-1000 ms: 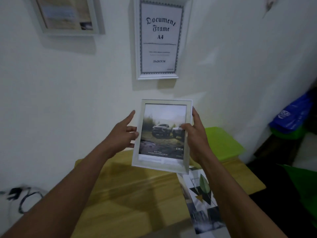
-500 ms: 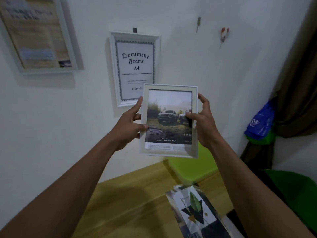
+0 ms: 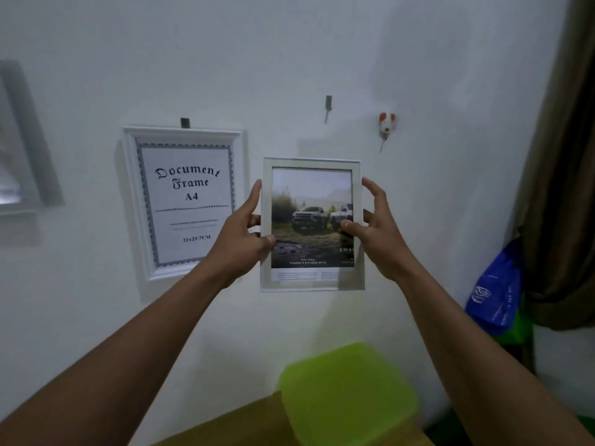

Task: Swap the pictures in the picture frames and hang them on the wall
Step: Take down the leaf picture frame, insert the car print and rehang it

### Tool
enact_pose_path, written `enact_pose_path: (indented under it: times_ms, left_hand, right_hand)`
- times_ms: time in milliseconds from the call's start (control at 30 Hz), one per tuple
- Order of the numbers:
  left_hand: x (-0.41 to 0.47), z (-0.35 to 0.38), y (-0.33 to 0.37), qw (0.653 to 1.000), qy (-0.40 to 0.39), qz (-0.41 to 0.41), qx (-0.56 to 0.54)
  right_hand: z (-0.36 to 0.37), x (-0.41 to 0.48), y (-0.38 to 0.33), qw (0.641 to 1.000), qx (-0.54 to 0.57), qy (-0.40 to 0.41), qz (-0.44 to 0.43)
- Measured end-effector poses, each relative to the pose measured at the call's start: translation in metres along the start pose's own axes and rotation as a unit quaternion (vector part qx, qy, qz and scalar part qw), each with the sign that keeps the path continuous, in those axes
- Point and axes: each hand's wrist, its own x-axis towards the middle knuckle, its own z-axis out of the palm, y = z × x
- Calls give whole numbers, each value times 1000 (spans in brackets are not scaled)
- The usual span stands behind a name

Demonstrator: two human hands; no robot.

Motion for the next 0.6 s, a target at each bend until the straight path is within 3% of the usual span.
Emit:
enact_pose_path:
  times_ms: [300,600]
  left_hand:
    - [119,64,30,998,31,43,45]
    - [207,83,30,984,94,69,133]
  right_hand:
    - [-85,121,19,999,-36,-9,-39]
    - [-105,212,32,996,-44,-1,-74]
